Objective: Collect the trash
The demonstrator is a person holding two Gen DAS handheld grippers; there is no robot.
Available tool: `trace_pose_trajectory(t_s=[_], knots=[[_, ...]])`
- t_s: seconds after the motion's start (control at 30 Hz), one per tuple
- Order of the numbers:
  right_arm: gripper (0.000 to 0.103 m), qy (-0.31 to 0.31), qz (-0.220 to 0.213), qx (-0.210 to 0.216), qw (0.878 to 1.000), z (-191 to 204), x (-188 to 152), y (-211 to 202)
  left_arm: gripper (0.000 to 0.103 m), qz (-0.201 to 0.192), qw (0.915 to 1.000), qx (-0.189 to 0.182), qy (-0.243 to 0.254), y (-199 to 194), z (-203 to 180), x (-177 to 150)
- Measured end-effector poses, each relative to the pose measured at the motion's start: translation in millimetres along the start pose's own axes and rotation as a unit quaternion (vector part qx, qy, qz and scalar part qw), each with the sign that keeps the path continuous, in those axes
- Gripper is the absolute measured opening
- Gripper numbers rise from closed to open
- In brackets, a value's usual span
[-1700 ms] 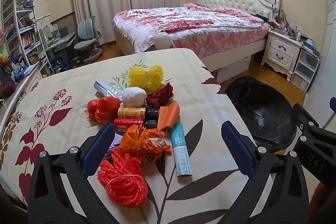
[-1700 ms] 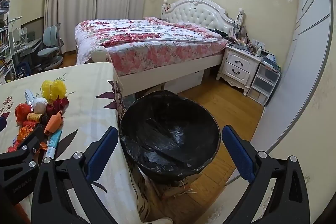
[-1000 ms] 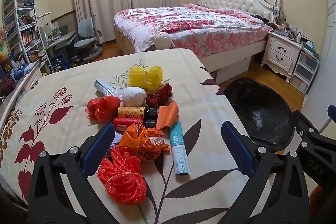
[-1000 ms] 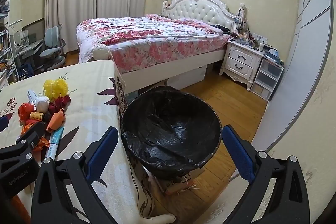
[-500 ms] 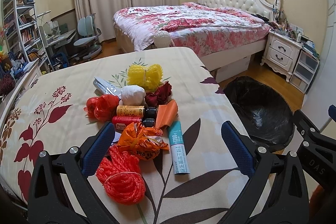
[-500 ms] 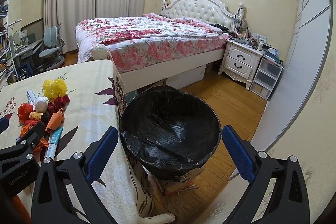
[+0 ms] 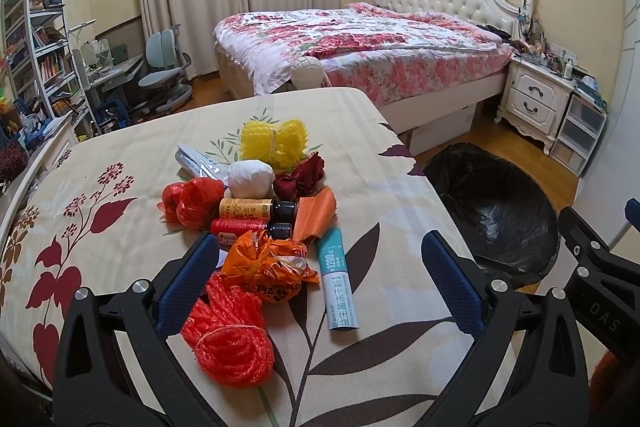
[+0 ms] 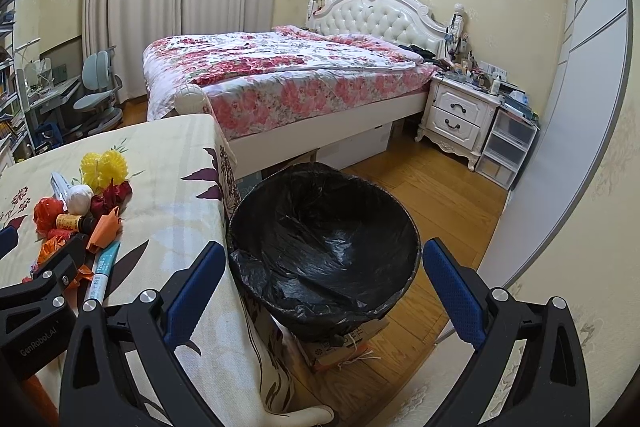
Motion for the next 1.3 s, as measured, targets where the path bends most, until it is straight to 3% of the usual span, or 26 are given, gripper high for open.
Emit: trace_pose_trajectory(t_s=[1.3], knots=[[0.096, 0.002, 0.009, 0.003, 1.0, -5.7, -13.1, 1.4, 0.098, 0.01, 0.9999, -0.005, 0.004, 1.5, -9.0, -7.8]])
Point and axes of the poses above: each gripper's, at about its wrist camera, not at the fingertips, and y roughly the way its jaws point, z to its left, x to its top, the point moved 5 cm from there along y, roughly the way its jaws point, and after that the axes turned 8 degrees about -x, right-handed, at the moved point
